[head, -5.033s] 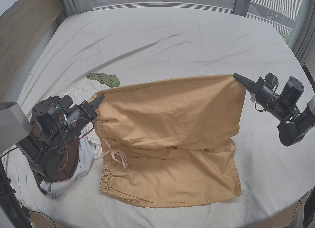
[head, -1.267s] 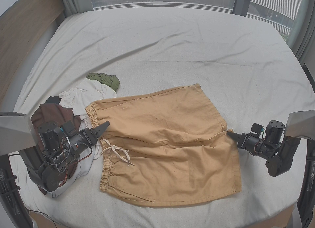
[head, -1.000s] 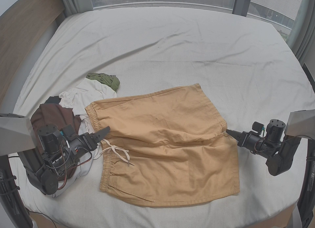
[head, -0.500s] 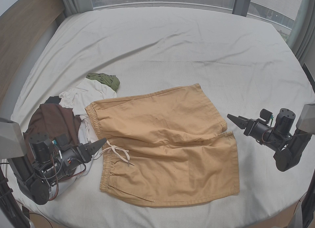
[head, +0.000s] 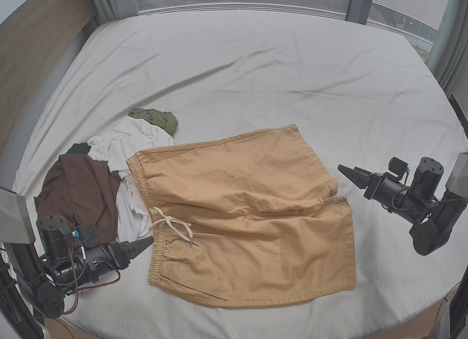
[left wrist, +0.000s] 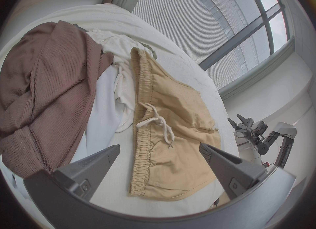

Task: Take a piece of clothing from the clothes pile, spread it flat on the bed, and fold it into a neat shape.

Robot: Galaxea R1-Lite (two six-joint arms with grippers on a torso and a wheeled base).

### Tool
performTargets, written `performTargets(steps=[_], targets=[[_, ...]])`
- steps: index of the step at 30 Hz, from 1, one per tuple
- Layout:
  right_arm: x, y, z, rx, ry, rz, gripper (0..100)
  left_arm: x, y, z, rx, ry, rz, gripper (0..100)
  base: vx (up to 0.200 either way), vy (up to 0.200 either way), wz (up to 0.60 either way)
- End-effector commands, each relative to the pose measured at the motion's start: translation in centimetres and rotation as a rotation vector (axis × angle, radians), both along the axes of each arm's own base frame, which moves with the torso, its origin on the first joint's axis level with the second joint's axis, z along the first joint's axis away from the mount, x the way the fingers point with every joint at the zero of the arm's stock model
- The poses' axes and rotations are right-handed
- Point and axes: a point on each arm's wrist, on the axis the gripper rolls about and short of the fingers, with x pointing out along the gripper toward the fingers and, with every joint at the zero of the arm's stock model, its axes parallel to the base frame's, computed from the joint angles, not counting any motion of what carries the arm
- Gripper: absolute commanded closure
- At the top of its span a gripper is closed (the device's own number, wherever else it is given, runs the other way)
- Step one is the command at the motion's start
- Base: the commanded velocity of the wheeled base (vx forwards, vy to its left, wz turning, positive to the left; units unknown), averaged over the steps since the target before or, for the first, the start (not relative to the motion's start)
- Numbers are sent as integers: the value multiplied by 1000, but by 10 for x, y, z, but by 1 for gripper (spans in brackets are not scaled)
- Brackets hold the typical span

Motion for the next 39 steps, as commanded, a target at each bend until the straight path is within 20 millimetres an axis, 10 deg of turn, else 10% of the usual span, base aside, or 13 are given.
performTargets(steps=[1,39], targets=[[-1,1,0,0,2,4,0,-2,-1,-21,14,106,-5,0,0,0,0],[1,1,-7,-2,16,2,0,-5,-19,-62,23,305,-96,0,0,0,0]])
